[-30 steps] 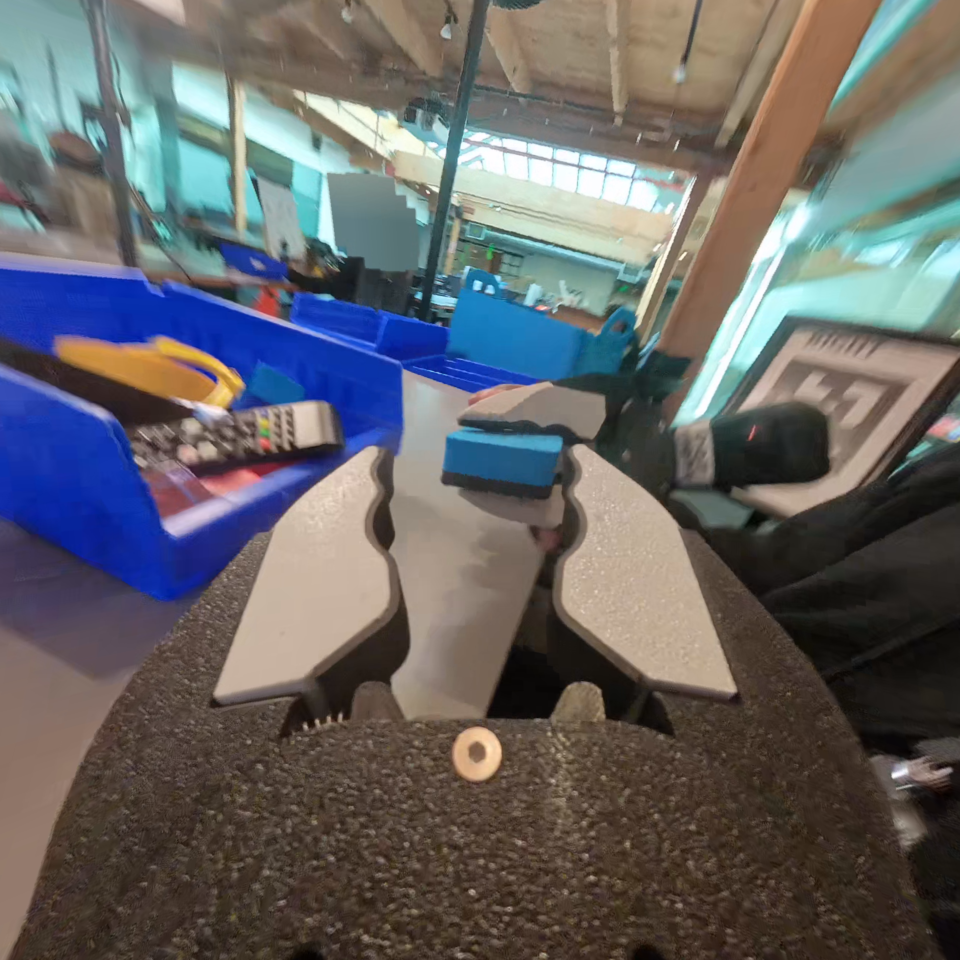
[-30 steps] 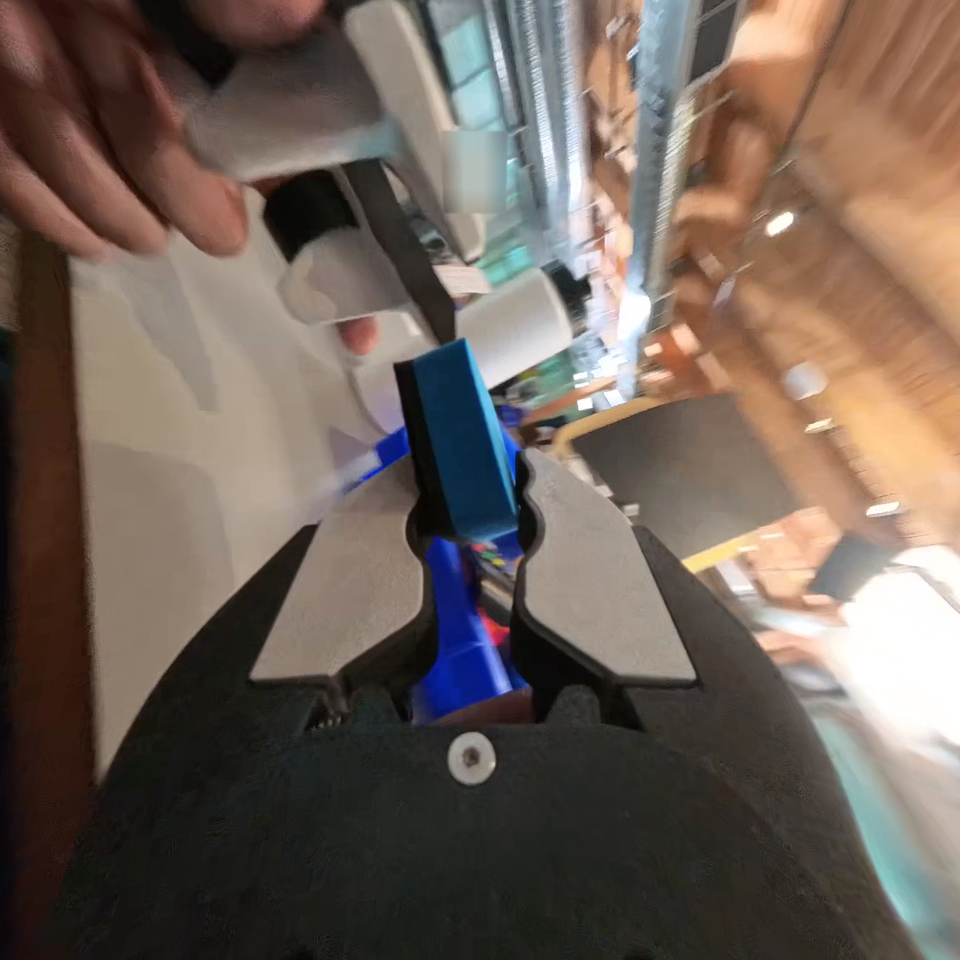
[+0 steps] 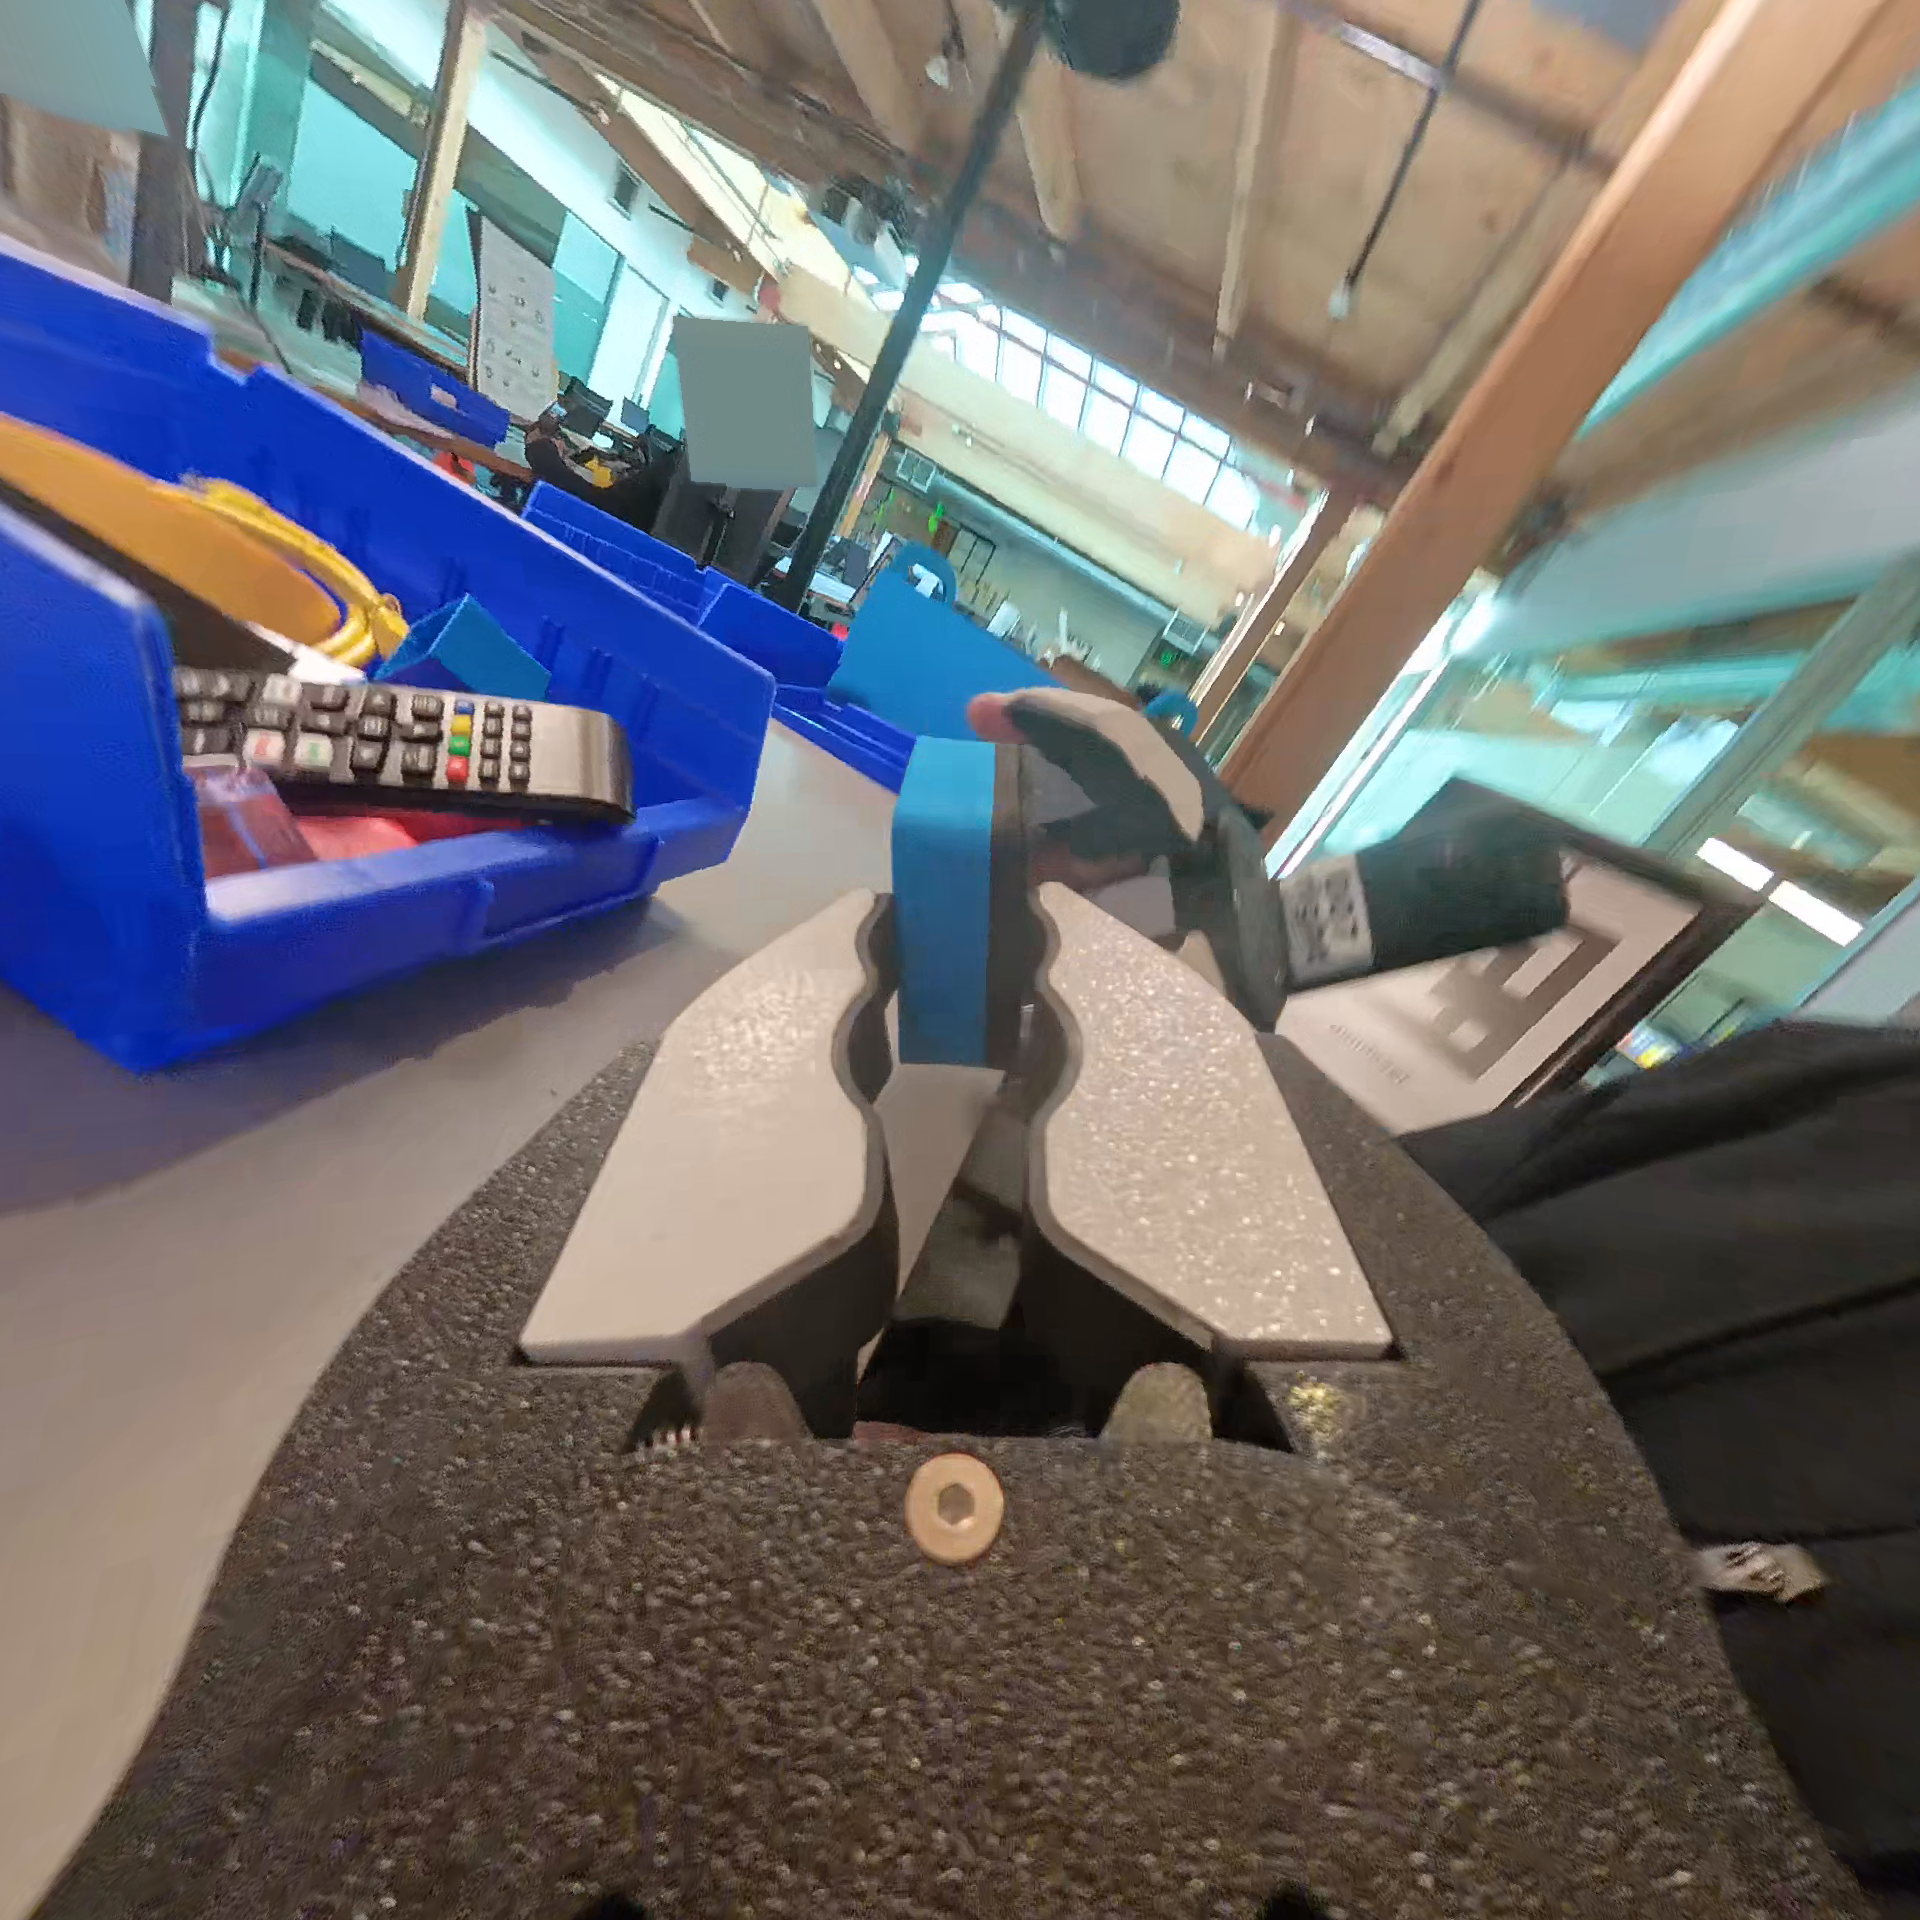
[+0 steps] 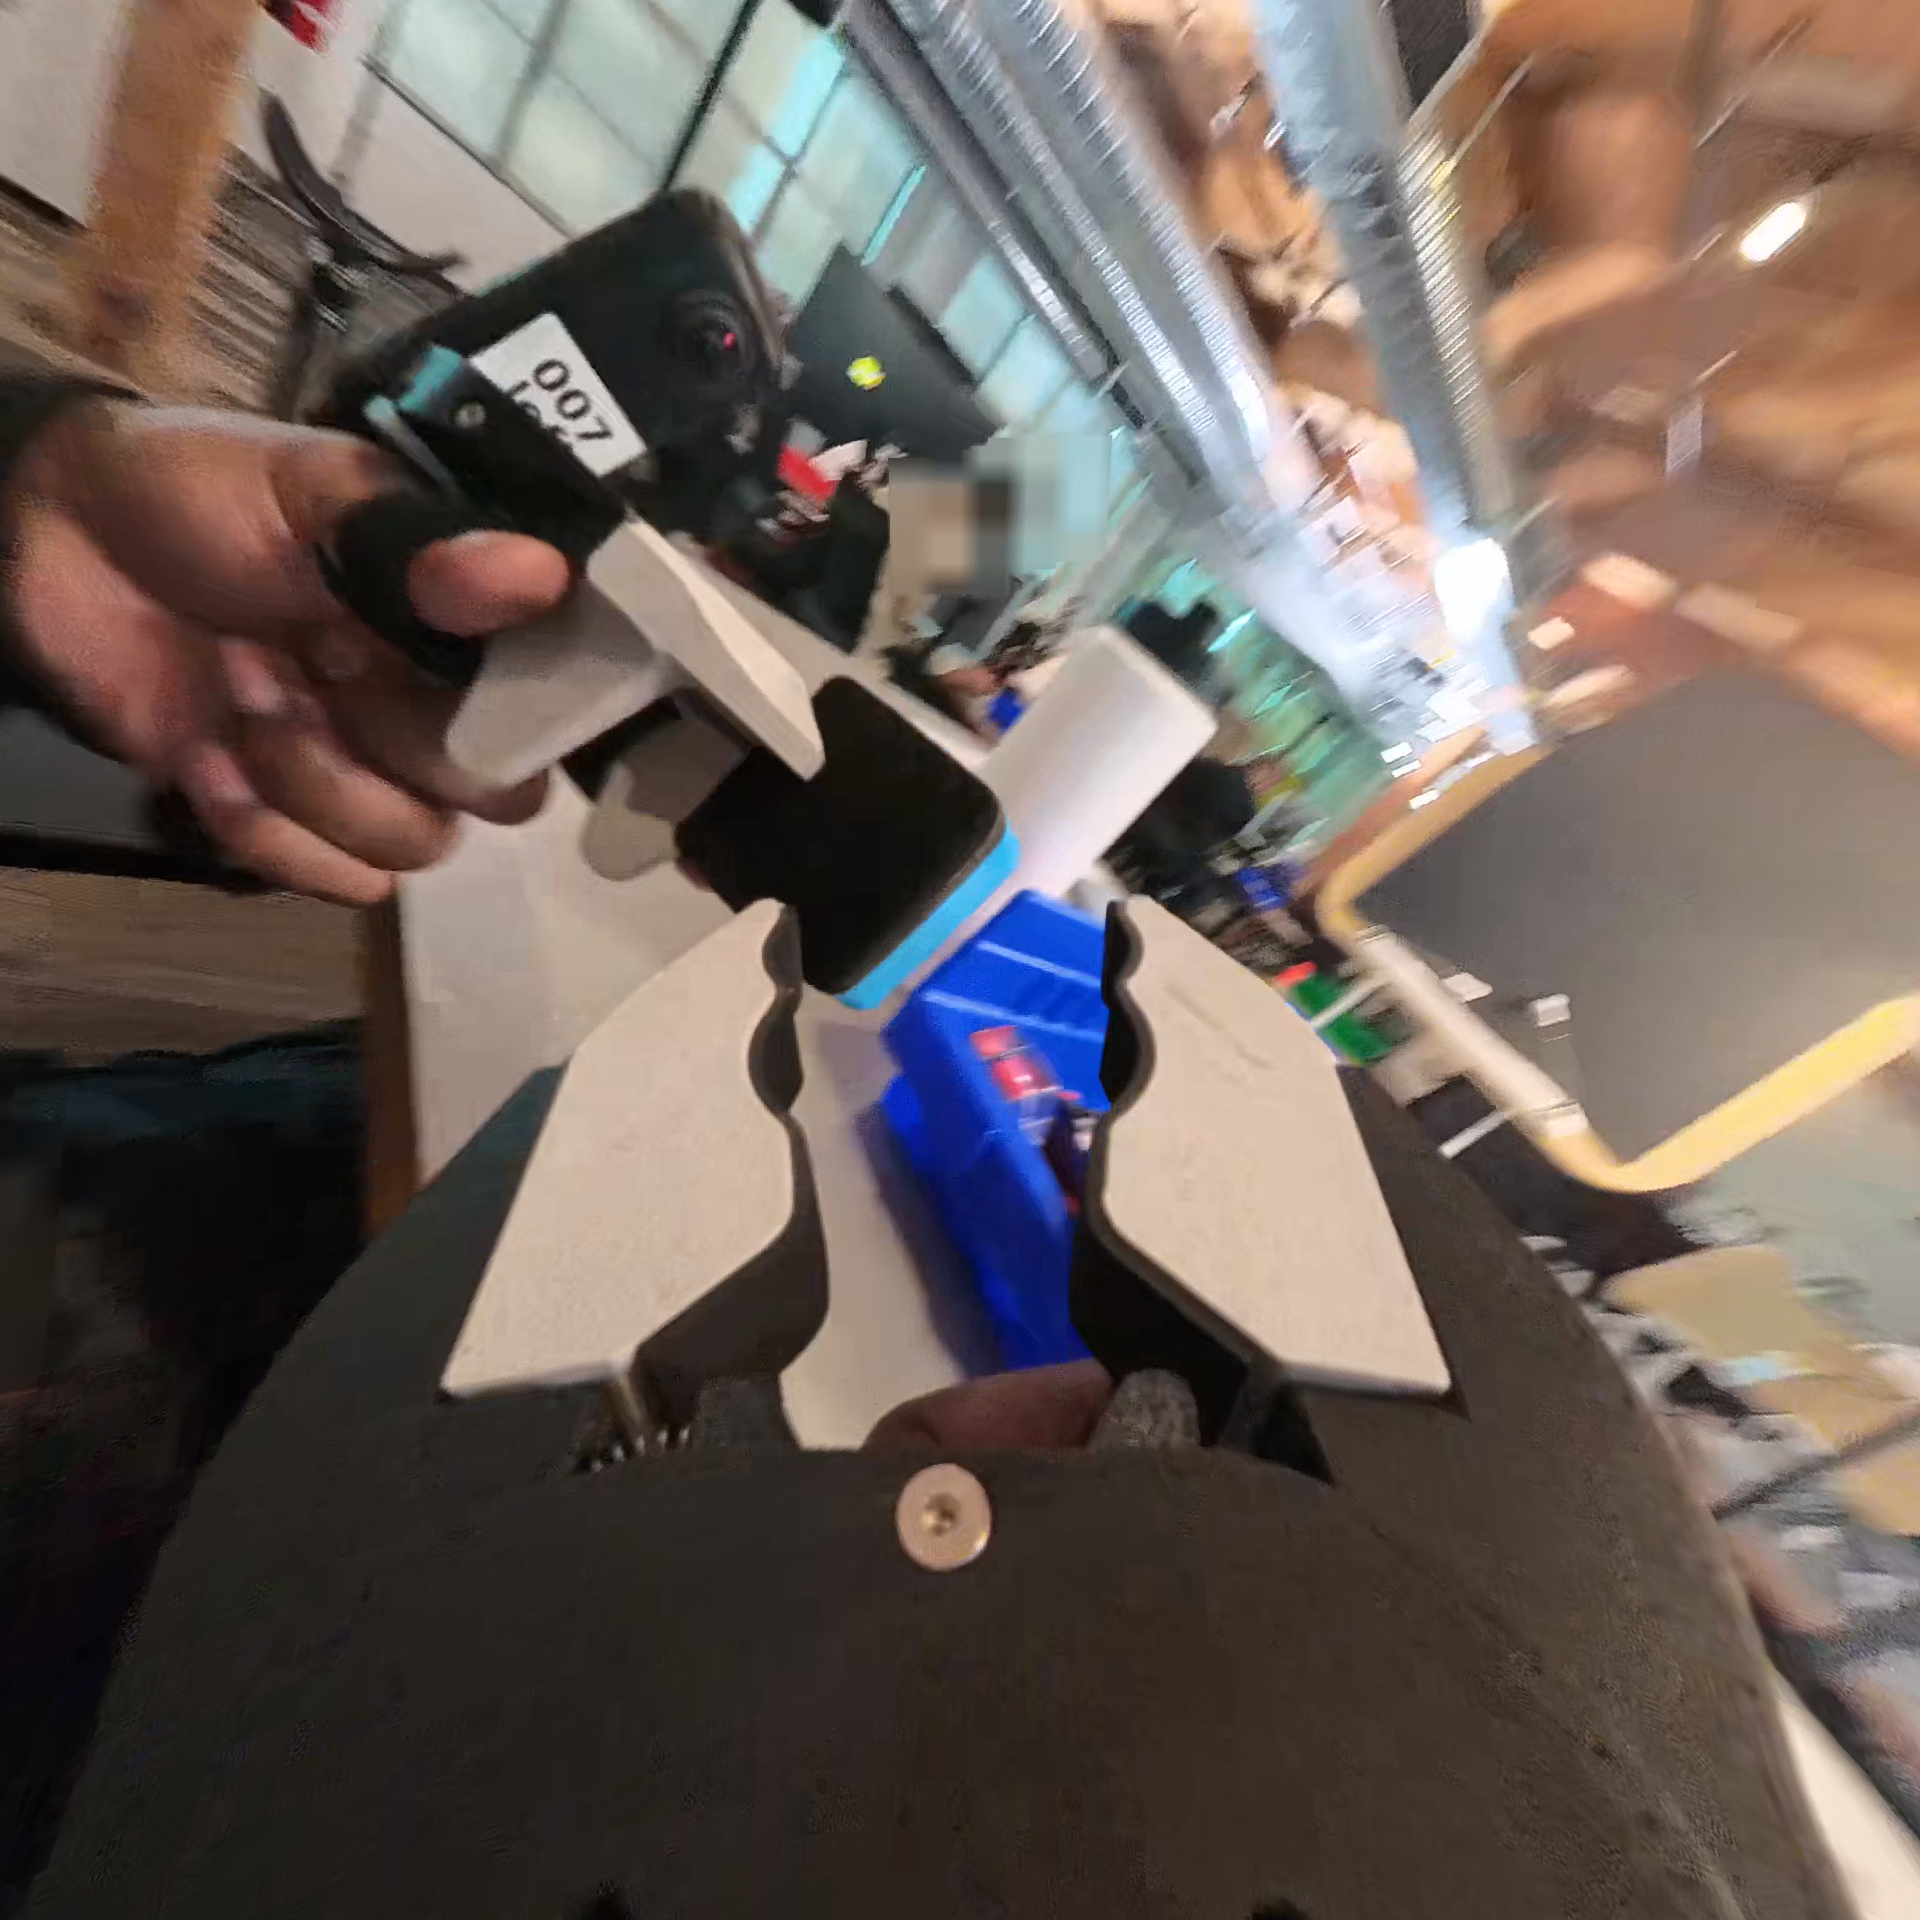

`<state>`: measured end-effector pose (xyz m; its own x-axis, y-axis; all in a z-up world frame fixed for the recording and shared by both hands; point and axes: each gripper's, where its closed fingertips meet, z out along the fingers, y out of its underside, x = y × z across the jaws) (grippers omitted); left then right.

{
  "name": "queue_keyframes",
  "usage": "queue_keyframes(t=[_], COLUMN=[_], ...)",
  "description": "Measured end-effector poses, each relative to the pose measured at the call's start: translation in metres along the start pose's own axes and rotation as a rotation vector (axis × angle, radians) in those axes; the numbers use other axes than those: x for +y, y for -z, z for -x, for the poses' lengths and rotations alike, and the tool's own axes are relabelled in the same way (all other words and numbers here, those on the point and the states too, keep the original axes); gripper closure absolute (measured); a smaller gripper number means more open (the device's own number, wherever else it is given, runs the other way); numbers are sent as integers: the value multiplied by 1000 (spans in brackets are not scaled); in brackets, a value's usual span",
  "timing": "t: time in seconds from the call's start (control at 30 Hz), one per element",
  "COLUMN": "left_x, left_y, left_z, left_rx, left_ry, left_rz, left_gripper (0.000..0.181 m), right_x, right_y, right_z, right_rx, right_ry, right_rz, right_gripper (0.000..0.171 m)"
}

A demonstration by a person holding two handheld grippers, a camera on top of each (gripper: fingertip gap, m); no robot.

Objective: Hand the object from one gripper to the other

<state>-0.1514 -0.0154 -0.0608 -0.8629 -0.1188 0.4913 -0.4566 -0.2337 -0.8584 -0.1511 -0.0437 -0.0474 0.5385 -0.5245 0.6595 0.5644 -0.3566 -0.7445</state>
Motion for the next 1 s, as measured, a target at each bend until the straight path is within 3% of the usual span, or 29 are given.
queue_keyframes(t=[0.23, 0.43, 0.53, 0.6, 0.67, 0.73, 0.87, 1.0], left_x=[-4, 1, 9, 5, -1, -6, -2, 17], left_y=[0, -5, -12, -13, -11, -6, 1, 2], left_z=[9, -2, -7, -10, -12, -12, -17, -26], left_rx=[14, 66, 85, 97, 78, 25, -48, -45], left_ry=[259, 328, 330, 261, 130, -73, -532, -869], left_rz=[-84, -62, -36, -47, -50, -39, 39, 134], left_gripper=[158, 158, 157, 149, 122, 108, 105, 111], right_x=[4, 10, 7, 7, 7, 7, 6, 7], right_y=[1, -6, -7, -7, -6, -5, -2, 5], right_z=[9, 12, 11, 8, 3, 1, 13, 36], right_rx=[165, 259, 321, 299, 240, 150, -92, -330], right_ry=[561, 765, 812, 732, 545, 331, -22, -221], right_rz=[-7, 33, 25, 34, 36, 39, 39, 65], right_gripper=[115, 110, 126, 135, 138, 138, 139, 140])
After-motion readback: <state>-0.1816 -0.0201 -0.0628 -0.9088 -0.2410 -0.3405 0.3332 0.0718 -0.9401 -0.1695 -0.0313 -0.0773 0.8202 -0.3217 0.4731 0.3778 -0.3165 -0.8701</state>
